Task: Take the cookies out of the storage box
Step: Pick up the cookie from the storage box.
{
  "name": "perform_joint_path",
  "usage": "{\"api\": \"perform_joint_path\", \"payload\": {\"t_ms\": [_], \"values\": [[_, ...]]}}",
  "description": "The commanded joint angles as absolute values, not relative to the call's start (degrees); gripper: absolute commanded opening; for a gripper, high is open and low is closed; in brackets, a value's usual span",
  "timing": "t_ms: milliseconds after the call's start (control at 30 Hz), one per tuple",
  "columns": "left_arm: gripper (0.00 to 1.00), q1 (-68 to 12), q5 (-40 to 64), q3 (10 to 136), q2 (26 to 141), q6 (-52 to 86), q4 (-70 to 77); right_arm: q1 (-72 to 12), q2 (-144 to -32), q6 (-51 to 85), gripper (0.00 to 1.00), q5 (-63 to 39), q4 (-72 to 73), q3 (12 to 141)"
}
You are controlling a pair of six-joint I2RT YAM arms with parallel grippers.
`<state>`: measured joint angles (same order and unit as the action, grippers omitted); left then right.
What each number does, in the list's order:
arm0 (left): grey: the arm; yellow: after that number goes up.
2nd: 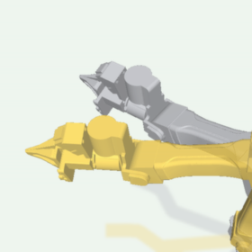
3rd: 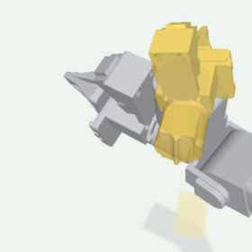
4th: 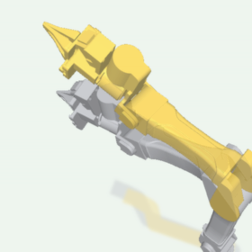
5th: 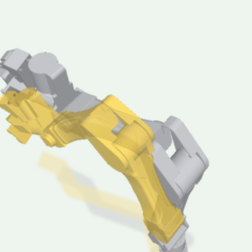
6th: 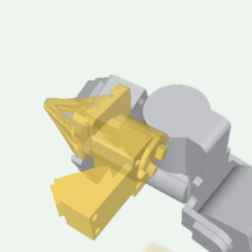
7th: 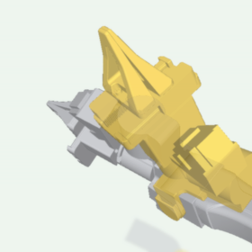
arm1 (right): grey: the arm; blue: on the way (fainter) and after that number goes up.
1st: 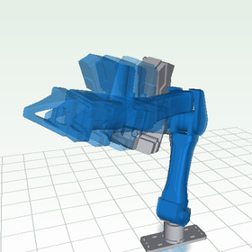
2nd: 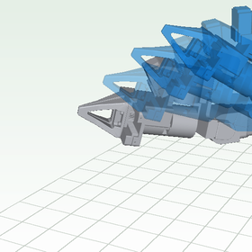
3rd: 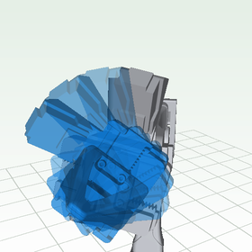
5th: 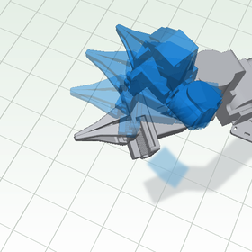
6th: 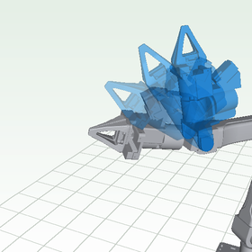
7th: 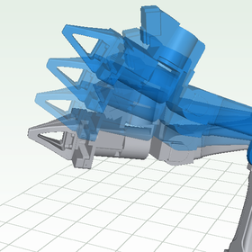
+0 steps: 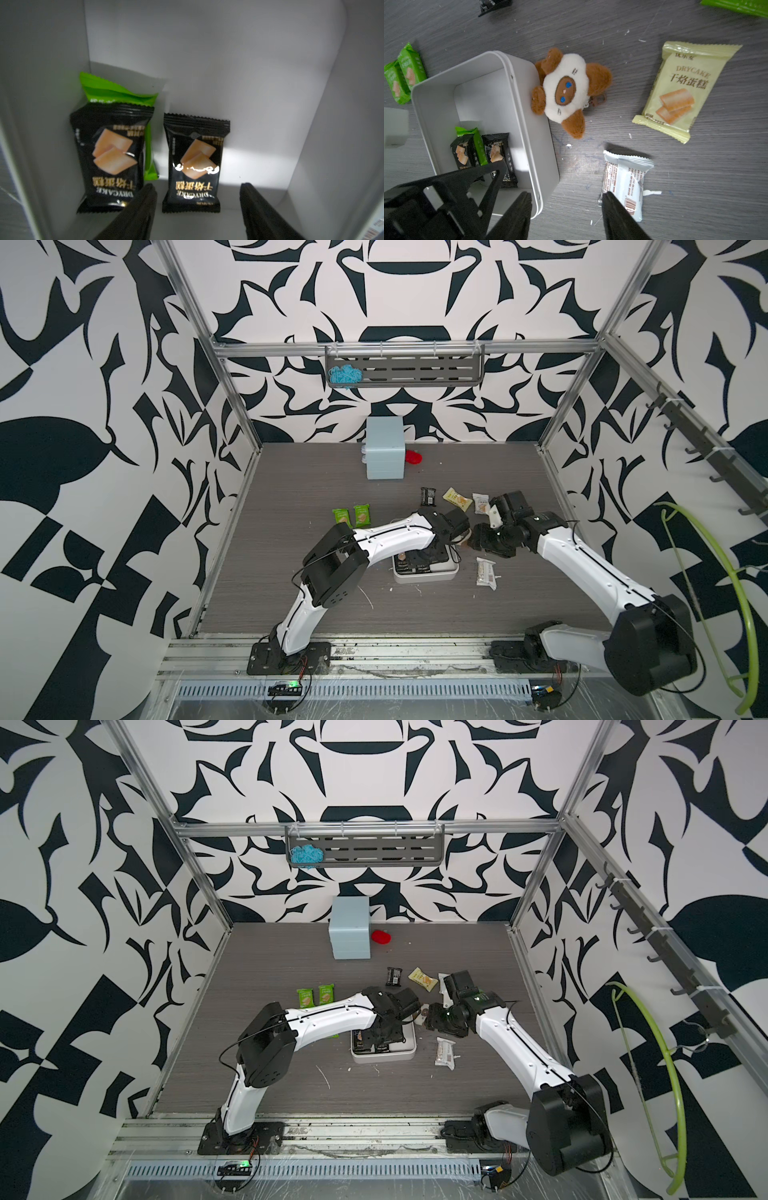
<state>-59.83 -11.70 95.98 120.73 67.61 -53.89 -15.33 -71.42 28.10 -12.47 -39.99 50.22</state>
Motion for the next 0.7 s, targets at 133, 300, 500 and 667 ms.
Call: {"api": "perform_joint_path", "payload": {"t_ms": [133,300,500,667], "values": [[0.71,-58.10,-10.20,94.10,121.63,62.06,-51.05,-14.77,-71.44,27.03,0.60,-12.45,-41.35,51.28],[0.71,-58.09,-9.56,96.06,123.72,60.40,-51.09,-14.68,-72.22,27.18,0.60,-12.05,-41.91,52.07],[0.70,-58.10,-8.75,96.12,125.25,59.69,-50.60,-14.68,-72.57,27.33,0.60,-11.25,-42.09,52.34],[0.70,-57.92,-8.65,96.10,125.88,59.51,-50.87,-14.59,-72.82,27.33,0.59,-10.94,-42.10,52.00]]}}
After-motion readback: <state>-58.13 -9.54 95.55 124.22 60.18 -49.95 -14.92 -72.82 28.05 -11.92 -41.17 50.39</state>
